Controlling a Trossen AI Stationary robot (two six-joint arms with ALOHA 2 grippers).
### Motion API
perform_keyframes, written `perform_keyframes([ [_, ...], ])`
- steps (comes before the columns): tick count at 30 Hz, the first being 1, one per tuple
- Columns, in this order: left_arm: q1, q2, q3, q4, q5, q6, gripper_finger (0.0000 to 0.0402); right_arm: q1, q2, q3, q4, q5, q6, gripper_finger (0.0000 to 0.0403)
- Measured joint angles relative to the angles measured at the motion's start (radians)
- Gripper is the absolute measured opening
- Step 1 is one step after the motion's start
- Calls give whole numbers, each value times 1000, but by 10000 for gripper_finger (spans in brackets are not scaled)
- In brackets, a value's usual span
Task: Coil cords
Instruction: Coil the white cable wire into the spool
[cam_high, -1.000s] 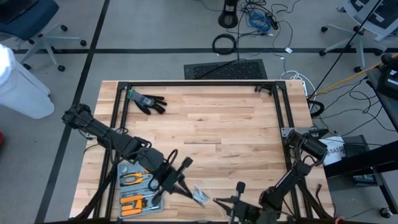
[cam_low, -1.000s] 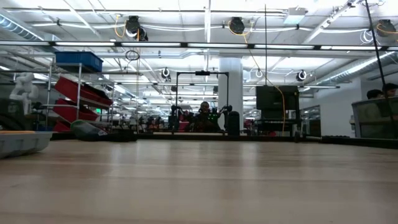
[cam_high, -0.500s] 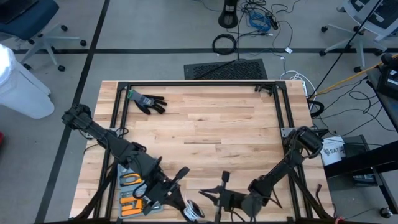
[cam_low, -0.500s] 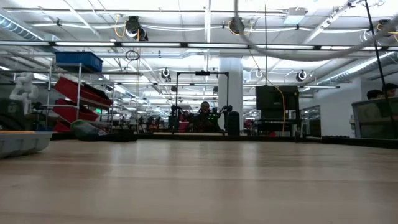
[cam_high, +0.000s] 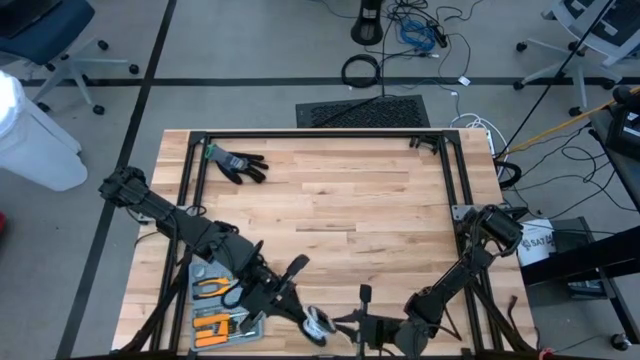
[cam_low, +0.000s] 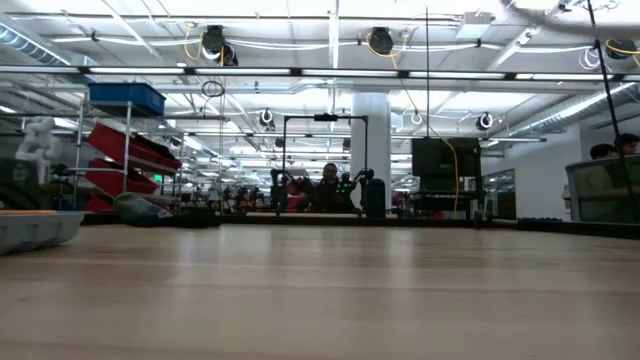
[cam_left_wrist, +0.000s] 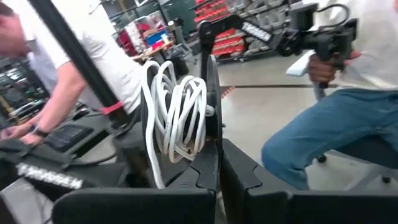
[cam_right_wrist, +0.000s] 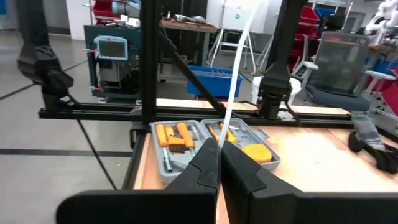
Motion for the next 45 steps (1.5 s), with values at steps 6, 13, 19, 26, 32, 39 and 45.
perform_keyframes([
  [6, 43, 0, 0, -1, -14, -1, 6, 46, 0, 0, -10, 57, 29, 0],
  [13, 67, -27, 0, -63, -95, -18, 6, 112, 0, 0, -55, 169, 102, 0],
  [19, 60, -66, 0, -139, -115, -48, 6, 148, 0, 0, -53, 244, 102, 0],
  [26, 57, -93, 0, -290, -203, -150, 6, 172, -4, 0, -33, 265, 103, 0],
  [32, 57, -95, 0, -374, -250, -197, 6, 196, -29, 0, -28, 280, 107, 0],
  [39, 57, -95, 0, -420, -275, -239, 6, 230, -53, 0, -31, 297, 128, 0],
  [45, 57, -95, 0, -471, -283, -293, 6, 251, -78, 0, -44, 288, 144, 0],
])
